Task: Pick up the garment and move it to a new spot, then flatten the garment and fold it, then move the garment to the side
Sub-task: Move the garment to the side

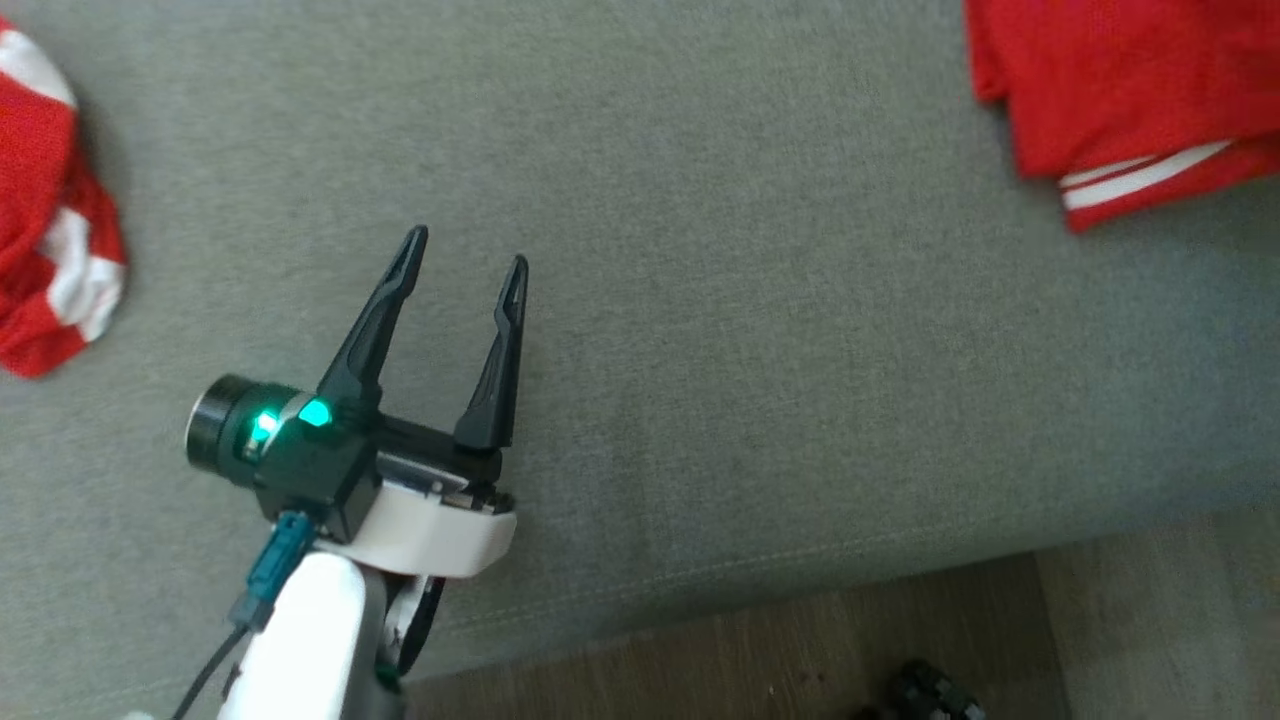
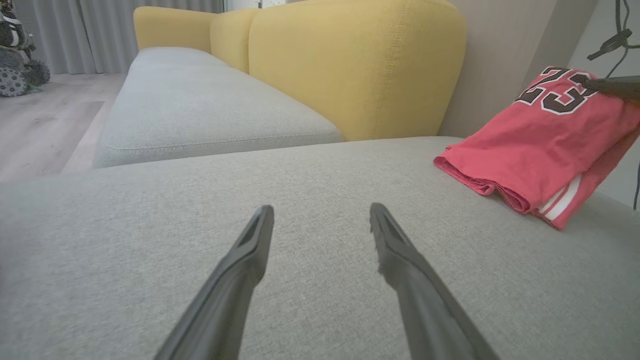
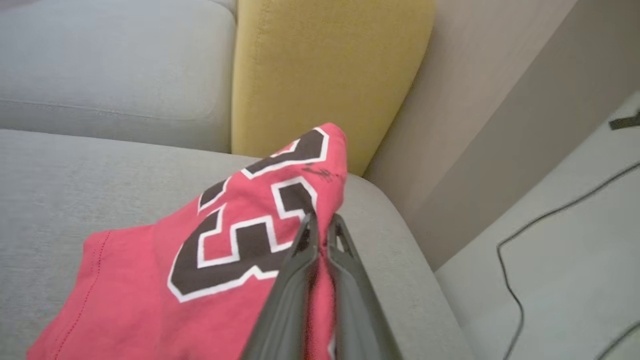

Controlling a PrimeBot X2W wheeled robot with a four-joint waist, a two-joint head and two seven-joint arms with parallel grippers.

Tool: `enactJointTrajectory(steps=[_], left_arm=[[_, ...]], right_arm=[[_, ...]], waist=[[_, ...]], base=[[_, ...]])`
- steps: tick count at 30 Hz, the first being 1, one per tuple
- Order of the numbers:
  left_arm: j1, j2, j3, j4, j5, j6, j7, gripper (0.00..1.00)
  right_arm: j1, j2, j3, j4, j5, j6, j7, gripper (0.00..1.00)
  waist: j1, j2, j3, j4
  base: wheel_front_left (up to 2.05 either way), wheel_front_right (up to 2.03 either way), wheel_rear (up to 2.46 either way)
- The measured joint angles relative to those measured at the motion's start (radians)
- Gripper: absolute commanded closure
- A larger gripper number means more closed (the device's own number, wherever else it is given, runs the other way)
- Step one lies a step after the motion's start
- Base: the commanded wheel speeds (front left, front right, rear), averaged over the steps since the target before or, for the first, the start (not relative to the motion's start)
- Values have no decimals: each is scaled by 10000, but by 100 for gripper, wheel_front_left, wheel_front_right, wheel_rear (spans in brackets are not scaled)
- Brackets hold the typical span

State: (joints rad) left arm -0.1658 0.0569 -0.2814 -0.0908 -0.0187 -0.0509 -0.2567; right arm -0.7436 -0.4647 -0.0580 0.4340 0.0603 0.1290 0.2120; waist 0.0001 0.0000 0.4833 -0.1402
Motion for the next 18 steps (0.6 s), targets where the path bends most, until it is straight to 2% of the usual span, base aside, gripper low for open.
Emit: enactJointTrajectory(steps=[3,4,5,9,11,14,18], left_arm=[[-123,29,-23,-63,0,-58,0,0],[-160,35,-36,-63,0,-81,0,0],[-209,35,-52,-63,0,-84,0,0],[-400,38,-86,-15,-2,-121,0,0],[-446,36,-102,4,-4,-121,0,0],[-430,29,-115,90,-6,-113,0,0],[-354,13,-119,211,-27,-52,0,0]], right_arm=[[68,6,-493,-610,-314,0,286,100],[82,46,-706,-790,-337,2,418,75],[113,90,-880,-1009,-554,0,439,0],[411,387,-1536,-1965,-1870,0,71,0],[555,761,-1574,-2349,-2255,0,-217,0],[863,1375,-1154,-2583,-2692,0,-660,0],[1437,2184,-343,-2447,-2439,2,-1546,0]], waist=[[0,0,296,-142],[0,0,380,-173],[1,0,456,-195],[1,0,557,-156],[0,0,455,-84],[0,0,200,53],[-1,0,-310,323]], base=[[0,0,0],[0,0,0],[0,0,0],[0,0,0],[0,0,0],[0,0,0],[0,0,0]])
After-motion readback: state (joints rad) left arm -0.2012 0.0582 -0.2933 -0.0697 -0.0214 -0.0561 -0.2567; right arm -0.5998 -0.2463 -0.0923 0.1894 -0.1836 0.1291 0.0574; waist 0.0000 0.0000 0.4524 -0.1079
